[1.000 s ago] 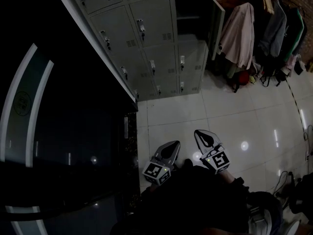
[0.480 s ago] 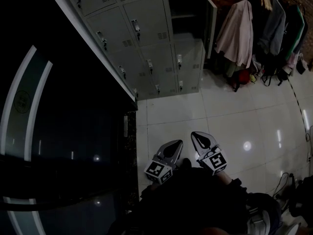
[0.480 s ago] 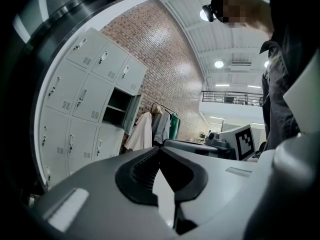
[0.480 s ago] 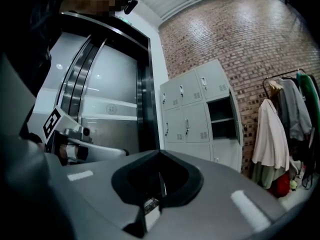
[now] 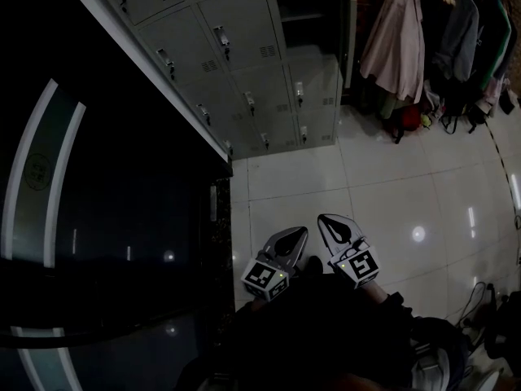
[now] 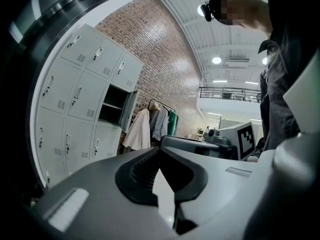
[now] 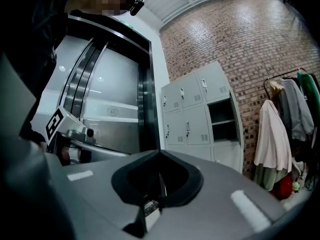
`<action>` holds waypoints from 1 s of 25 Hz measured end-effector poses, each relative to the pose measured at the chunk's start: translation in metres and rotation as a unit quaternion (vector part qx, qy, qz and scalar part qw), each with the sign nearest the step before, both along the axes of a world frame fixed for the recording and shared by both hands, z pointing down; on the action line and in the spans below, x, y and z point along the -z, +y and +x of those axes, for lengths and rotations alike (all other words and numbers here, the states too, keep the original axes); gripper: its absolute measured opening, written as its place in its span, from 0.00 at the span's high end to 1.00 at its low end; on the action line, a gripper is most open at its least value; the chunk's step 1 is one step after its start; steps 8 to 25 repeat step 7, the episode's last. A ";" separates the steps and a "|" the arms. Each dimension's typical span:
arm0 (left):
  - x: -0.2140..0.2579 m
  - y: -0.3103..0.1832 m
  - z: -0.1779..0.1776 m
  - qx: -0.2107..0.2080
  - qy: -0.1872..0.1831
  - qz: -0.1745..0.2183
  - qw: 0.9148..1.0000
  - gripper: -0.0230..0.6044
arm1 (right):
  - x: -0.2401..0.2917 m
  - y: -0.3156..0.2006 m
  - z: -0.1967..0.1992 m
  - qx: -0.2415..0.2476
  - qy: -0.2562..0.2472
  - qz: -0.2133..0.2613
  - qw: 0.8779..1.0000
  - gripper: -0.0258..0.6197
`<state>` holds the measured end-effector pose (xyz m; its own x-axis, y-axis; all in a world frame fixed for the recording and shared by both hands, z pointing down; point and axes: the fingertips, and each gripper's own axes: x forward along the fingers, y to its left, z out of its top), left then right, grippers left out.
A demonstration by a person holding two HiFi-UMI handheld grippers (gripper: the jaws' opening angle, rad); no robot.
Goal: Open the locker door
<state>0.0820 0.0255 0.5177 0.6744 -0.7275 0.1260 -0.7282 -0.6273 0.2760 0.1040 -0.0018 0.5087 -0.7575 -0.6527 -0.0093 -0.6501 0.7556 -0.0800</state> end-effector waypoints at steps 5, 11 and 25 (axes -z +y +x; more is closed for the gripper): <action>-0.002 -0.001 -0.003 0.001 0.001 0.002 1.000 0.95 | -0.010 -0.002 -0.002 0.000 -0.001 -0.004 1.000 0.96; -0.003 0.001 -0.007 0.004 0.001 0.000 1.000 0.95 | -0.017 -0.001 -0.004 0.000 -0.002 -0.011 1.000 0.96; -0.003 0.001 -0.007 0.004 0.001 0.000 1.000 0.95 | -0.017 -0.001 -0.004 0.000 -0.002 -0.011 1.000 0.96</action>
